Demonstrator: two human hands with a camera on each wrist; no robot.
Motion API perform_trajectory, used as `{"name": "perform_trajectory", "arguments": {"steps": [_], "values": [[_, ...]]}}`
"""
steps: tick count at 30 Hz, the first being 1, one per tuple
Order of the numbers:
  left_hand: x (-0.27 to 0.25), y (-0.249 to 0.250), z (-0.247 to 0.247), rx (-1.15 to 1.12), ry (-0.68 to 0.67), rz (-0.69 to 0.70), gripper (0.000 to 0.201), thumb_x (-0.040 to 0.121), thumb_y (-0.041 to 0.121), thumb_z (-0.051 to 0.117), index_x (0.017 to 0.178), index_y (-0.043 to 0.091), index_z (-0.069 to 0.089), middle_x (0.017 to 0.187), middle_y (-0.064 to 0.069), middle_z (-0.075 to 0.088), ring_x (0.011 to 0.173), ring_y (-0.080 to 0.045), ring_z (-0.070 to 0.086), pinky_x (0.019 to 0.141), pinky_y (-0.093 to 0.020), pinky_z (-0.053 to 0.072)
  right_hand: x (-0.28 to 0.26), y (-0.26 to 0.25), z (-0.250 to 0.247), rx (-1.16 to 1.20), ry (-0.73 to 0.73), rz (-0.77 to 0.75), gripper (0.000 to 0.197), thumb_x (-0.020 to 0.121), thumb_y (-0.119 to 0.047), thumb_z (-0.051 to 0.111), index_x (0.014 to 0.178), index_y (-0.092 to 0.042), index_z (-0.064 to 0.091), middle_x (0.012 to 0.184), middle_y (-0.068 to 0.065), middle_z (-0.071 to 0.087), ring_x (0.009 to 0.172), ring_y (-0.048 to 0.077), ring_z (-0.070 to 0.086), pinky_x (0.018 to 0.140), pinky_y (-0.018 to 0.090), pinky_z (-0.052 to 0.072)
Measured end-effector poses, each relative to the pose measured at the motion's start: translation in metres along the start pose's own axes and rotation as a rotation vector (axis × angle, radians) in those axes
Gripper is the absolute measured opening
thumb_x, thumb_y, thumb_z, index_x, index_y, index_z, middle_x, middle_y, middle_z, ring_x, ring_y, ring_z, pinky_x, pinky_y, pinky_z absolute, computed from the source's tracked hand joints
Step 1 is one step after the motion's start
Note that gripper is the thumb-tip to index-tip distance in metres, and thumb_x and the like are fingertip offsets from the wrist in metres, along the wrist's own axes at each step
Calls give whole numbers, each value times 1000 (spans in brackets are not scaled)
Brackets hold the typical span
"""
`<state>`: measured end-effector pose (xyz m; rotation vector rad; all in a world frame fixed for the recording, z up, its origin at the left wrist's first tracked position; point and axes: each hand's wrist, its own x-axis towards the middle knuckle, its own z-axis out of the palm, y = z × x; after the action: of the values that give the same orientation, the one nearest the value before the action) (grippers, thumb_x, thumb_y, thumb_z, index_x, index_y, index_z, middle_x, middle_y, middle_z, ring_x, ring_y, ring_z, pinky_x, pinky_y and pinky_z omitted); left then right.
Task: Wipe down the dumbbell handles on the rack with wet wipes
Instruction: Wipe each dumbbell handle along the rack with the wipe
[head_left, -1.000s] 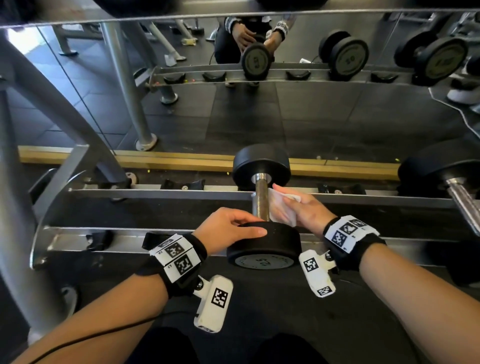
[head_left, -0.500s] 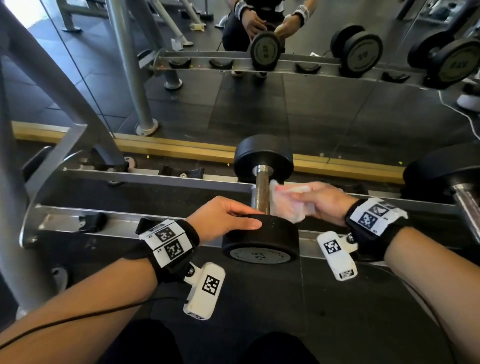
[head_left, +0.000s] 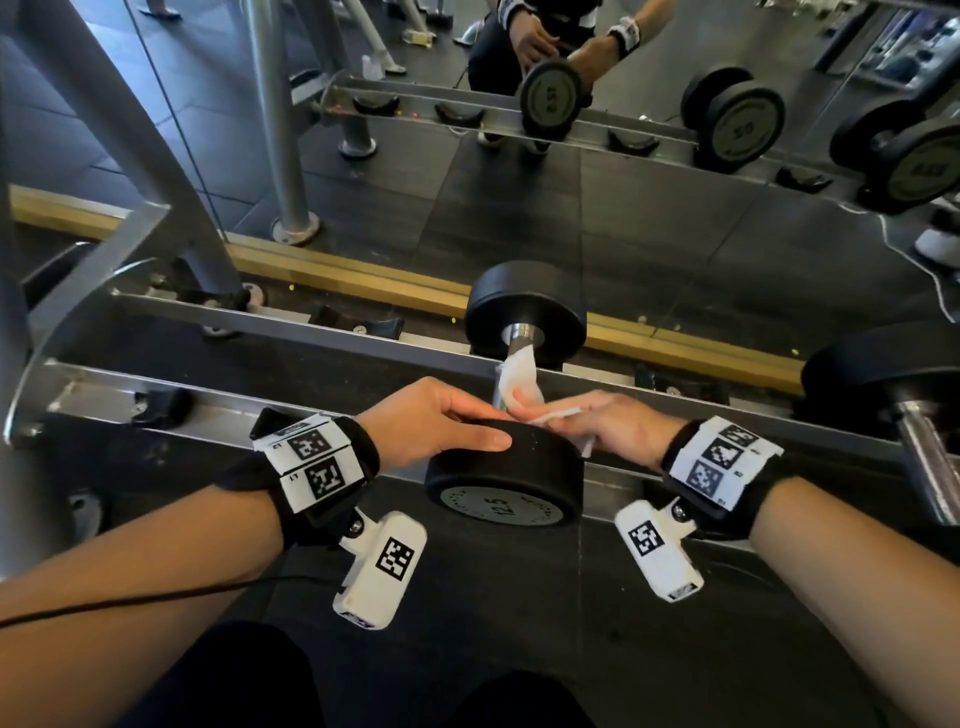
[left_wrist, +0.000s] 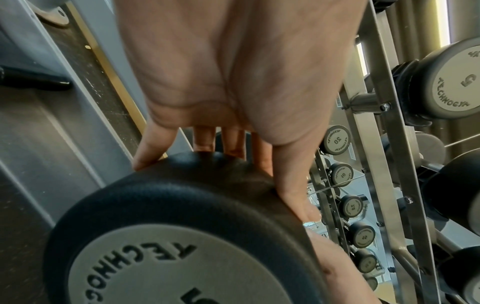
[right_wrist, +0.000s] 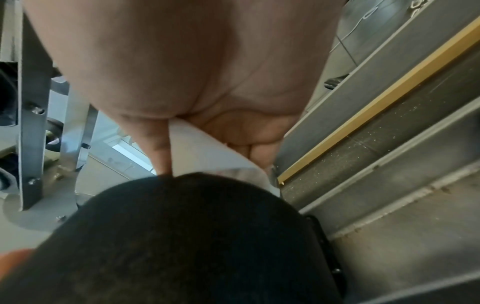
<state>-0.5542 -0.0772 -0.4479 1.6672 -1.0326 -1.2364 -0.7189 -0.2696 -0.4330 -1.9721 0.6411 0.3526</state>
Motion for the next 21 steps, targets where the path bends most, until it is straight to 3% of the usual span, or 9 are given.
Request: {"name": "perform_trajectory", "arguments": {"steps": [2, 5, 9, 11, 13, 14, 16, 19, 21], "values": [[-1, 2, 0, 4, -4, -7, 40, 69, 50, 72, 108, 43, 73, 105, 19, 74, 99, 3, 68, 81, -17, 50, -5, -3, -7, 75, -15, -10, 45, 79, -36, 68, 120, -15, 71, 125, 2, 68, 121, 20, 58, 108, 40, 42], [-2, 5, -2, -10, -30, -18, 44, 68, 49, 73, 111, 39, 74, 106, 15, 75, 99, -1, 70, 84, -20, 52, -6, -19, -23, 313, 99, -46, 52, 61, -40, 73, 107, -14, 74, 119, 9, 70, 109, 19, 65, 96, 32, 52], [-2, 10, -4, -3, -54, -56, 45, 68, 47, 75, 112, 35, 74, 108, 13, 75, 102, -3, 69, 95, -33, 50, 7, -25, -21, 210, 274, -6, 25, 83, -42, 66, 102, -25, 71, 122, 8, 67, 114, 22, 61, 107, 42, 43], [-1, 10, -4, -14, -56, -64, 39, 76, 39, 76, 113, 31, 74, 108, 10, 75, 102, -6, 69, 97, -34, 51, 13, -23, -9, 153, 227, 6, 22, 92, -41, 59, 103, -26, 71, 118, 4, 69, 111, 17, 63, 104, 34, 45], [-1, 8, -4, -28, -52, -59, 33, 82, 32, 75, 115, 28, 74, 109, 8, 75, 102, -7, 70, 95, -32, 52, 10, -20, -1, 258, 181, 16, 25, 92, -41, 60, 103, -23, 74, 105, -3, 75, 98, 5, 67, 87, 17, 51], [-1, 8, -4, -31, -52, -54, 33, 82, 31, 75, 115, 28, 74, 108, 7, 76, 101, -7, 71, 94, -30, 53, 5, -17, 0, 267, 158, 24, 29, 88, -45, 63, 102, -23, 75, 100, -6, 76, 95, 3, 68, 82, 15, 51], [0, 8, -4, -24, -51, -47, 37, 78, 35, 76, 114, 28, 75, 108, 7, 76, 101, -8, 71, 93, -29, 52, -4, -7, 2, 207, 101, 53, 33, 86, -45, 62, 107, -22, 75, 104, -7, 76, 100, 5, 67, 89, 20, 48], [1, 10, -5, -33, -65, -52, 43, 72, 40, 76, 114, 29, 75, 108, 6, 76, 101, -10, 71, 91, -29, 54, -14, 6, 3, 305, 11, 59, 20, 93, -14, 56, 106, -16, 72, 91, -10, 77, 87, -2, 69, 77, 12, 49], [0, 9, -4, -41, -61, -44, 39, 74, 39, 76, 112, 30, 75, 108, 6, 76, 101, -9, 71, 86, -24, 54, -15, 7, 0, 408, 27, 28, 30, 86, -16, 60, 113, -8, 69, 103, -1, 76, 96, 8, 70, 82, 18, 53]]}}
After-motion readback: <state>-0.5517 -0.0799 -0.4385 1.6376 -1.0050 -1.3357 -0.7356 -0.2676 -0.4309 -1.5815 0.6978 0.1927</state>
